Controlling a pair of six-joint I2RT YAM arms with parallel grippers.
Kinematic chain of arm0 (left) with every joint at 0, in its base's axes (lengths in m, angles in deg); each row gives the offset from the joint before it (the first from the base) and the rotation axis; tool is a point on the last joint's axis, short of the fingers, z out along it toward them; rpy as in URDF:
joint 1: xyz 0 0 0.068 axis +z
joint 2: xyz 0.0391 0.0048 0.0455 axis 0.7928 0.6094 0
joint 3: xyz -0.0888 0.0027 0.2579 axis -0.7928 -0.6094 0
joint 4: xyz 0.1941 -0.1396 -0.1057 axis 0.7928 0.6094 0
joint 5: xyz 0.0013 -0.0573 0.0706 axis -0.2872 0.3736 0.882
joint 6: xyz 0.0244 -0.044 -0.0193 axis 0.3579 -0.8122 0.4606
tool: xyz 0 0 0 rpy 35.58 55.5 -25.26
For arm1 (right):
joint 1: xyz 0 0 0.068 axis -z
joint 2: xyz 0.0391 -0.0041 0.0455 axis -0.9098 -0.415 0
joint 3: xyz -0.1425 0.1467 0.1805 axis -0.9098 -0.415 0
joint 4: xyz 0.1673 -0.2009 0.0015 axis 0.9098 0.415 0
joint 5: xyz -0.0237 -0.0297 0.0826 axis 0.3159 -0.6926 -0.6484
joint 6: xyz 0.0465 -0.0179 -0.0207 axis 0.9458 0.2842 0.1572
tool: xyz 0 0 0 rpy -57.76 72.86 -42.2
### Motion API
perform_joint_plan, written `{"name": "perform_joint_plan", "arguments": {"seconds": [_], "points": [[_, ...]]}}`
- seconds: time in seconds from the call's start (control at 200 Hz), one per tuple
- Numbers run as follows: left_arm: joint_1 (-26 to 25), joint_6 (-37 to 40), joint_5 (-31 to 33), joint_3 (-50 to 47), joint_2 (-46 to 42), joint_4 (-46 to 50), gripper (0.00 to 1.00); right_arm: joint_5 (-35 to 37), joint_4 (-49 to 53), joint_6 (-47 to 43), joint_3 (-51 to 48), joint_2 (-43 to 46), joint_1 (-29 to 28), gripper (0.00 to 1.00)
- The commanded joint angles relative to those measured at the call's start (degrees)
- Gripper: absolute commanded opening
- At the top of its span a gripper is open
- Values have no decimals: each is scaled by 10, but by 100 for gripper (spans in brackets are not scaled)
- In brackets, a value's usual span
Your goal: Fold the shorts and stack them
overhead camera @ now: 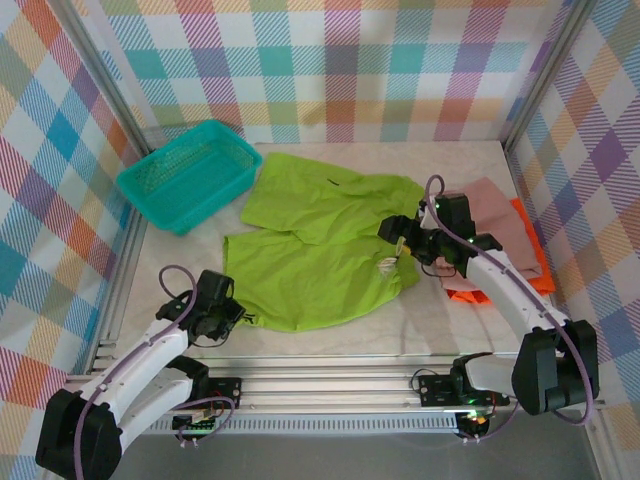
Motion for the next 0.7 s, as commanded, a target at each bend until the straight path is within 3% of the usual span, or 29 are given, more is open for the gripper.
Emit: {"name": "perform_joint_plan", "arguments": {"seconds": [0.0, 0.155, 0.505, 0.695], "points": [[-4, 2, -10, 12, -5, -9, 25, -1, 8, -15, -11, 10, 2, 94], [-4, 4, -8, 12, -7, -13, 0, -1, 10, -15, -27, 14, 2, 94], [0, 92, 66, 144, -14, 75, 0, 47, 78, 11, -63, 66, 12, 94], [3, 132, 76, 190, 23, 90, 0, 69, 78, 40, -129, 103, 50, 86]]}}
